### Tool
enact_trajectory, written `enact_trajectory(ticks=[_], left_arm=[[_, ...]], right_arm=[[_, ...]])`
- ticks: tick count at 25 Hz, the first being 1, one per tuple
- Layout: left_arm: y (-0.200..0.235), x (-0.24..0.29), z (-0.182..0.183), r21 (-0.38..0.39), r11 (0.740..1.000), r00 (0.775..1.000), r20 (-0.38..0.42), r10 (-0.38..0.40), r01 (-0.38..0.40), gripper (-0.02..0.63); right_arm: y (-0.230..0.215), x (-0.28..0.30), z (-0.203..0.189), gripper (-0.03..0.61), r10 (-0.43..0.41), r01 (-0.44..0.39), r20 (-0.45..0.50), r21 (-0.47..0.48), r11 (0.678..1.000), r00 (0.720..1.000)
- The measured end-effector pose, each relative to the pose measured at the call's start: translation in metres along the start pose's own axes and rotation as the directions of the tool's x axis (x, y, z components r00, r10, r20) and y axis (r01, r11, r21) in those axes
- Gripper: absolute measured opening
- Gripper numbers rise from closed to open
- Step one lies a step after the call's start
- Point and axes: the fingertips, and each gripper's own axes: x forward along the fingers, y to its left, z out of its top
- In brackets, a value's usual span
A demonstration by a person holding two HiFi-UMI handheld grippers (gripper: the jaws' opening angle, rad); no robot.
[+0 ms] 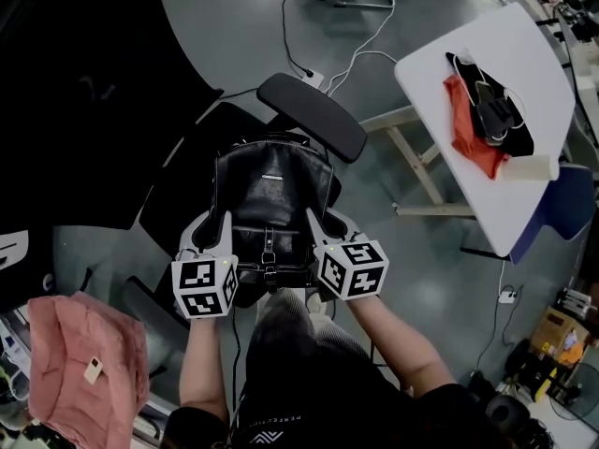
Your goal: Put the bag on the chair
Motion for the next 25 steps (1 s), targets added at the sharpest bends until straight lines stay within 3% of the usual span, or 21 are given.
enact_trajectory(ticks=[25], left_arm=[[0.032,0.081,-0.039,-0.039,0.999,0.997,-0.076,0.019,-0.022,0.083]], right_arm=[[-0.038,0.080,-0.025,0.031,-0.044,0.044,-0.069,-0.004,0.999,0.997]])
